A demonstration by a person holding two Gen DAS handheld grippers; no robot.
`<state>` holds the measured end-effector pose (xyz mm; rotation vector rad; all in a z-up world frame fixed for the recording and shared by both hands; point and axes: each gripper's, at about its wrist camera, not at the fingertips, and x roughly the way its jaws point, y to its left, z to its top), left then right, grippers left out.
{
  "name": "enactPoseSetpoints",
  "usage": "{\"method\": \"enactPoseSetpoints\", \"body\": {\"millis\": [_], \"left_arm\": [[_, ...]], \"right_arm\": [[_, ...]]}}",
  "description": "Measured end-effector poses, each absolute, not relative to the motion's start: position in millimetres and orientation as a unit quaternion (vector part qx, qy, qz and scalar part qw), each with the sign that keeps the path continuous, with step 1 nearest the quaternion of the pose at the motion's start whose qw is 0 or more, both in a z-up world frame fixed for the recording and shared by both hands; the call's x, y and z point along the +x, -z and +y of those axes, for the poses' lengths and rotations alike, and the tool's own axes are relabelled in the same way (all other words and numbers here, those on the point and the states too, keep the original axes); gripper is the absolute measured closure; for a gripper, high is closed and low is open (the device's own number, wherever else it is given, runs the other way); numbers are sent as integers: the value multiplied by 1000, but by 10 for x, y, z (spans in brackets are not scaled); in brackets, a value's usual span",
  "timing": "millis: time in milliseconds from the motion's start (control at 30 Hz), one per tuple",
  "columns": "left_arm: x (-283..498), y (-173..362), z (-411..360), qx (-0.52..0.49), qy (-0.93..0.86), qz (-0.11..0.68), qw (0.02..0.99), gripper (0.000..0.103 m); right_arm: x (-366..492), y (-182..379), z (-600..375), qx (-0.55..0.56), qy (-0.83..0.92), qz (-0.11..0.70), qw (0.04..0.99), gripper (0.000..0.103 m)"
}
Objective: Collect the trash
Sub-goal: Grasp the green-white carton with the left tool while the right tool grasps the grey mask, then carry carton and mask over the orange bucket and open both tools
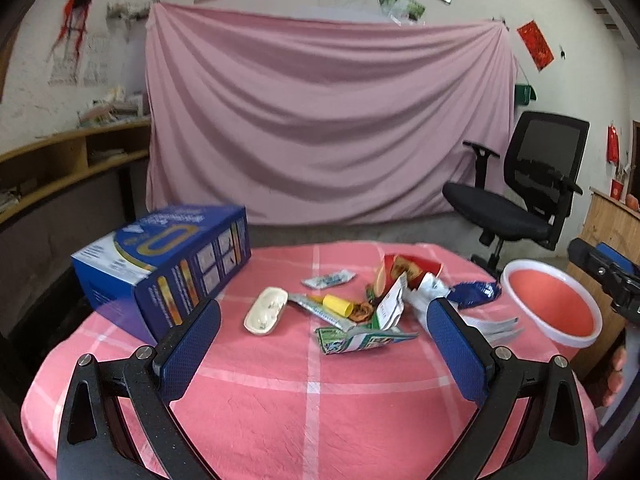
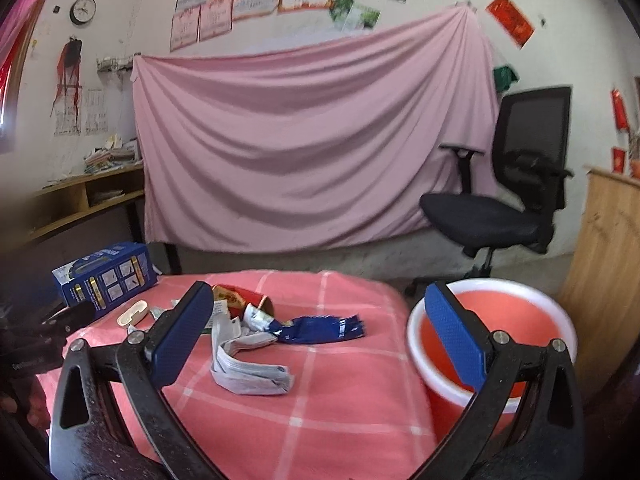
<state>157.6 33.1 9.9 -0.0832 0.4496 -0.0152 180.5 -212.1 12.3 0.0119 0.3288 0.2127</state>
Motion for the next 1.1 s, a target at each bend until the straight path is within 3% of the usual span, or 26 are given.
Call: {"method": "enactPoseSetpoints", "body": {"millis": [100, 200, 367, 500, 667, 733, 933, 1100], "left_arm": [[1692, -4, 362, -33, 15, 249, 968, 6], [1793, 103, 365, -19, 42, 272, 961, 18], [1985, 256, 340, -13, 98, 323, 941, 48], [2103, 304, 393, -36, 139, 360, 922, 56], [2195, 310, 378, -39, 174, 387, 905, 78], [2184, 297, 353, -33, 184, 389, 902, 85], [2147, 268, 222, 9, 191, 375, 907, 99], [2102, 220, 135, 18, 186, 353, 916, 103]], "right_arm": [[1980, -23, -2028, -1, -127, 198, 972, 0], [2108, 80, -1932, -12, -159, 232, 960, 0], [2273, 237, -1771, -35, -204, 291, 934, 18], [2363, 322, -1701, -42, -232, 325, 916, 27], [2466, 453, -1605, -57, -259, 371, 890, 31], [2491, 487, -1574, -62, -264, 382, 883, 37], [2450, 495, -1560, -64, -285, 394, 872, 72], [2311, 423, -1608, -61, -289, 376, 878, 82]]}}
